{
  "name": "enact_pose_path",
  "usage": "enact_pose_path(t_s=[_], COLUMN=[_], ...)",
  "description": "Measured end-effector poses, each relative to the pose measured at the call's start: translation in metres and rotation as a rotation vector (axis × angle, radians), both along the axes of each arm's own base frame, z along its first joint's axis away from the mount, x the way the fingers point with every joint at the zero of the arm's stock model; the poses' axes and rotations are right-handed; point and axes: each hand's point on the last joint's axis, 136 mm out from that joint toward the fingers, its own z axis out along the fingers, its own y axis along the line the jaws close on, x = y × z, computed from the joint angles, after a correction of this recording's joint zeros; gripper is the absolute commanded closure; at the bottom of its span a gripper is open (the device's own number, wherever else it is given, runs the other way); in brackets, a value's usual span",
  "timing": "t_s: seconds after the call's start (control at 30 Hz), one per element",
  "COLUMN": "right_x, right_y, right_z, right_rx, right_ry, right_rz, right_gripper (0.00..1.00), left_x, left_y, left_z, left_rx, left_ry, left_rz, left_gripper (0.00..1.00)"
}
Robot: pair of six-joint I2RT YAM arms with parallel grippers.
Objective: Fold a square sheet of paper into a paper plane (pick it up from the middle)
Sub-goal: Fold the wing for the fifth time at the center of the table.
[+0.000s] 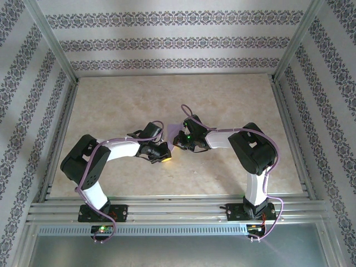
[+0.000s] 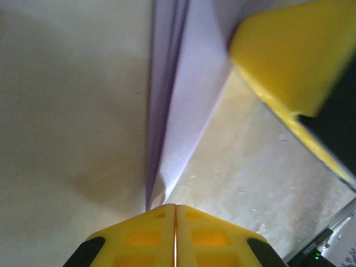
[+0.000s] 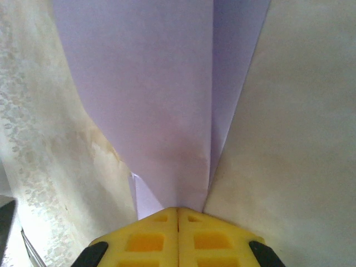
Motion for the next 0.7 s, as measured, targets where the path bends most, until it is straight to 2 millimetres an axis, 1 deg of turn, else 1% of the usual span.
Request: enact_pose_path(t_s=[0.1,0.2,0.33,0.5,0.7], right_x=[0.0,0.0,0.0,0.0,0.0], right_y=[0.0,0.0,0.0,0.0,0.001], right_z=[0.0,0.0,0.0,0.0,0.0], right_rx=[0.002,0.003,0.004,0.004,0.01], right_ry=[-0.003,-0.003,-0.001,-0.001,-0.001], right_rz=[0.0,0.0,-0.002,-0.002,-0.002], right_gripper=[0.93,0.93,0.93,0.93,0.93], left_x=[0.011,0.019,0.02,0.015,0.009], left_y=[0.004,0.006,0.007,0.006,0.002], left_z=[0.017,0.023,0.016,0.002,-0.001], left_rx=[-0.025,-0.037,-0.032,-0.027,-0.015], left_ry=[-0.042,-0.063,-0.049,-0.012,-0.005], left_rz=[0.025,0.041,0.043,0.033,0.013], left_gripper=[0.91,0.91,0.91,0.92,0.93])
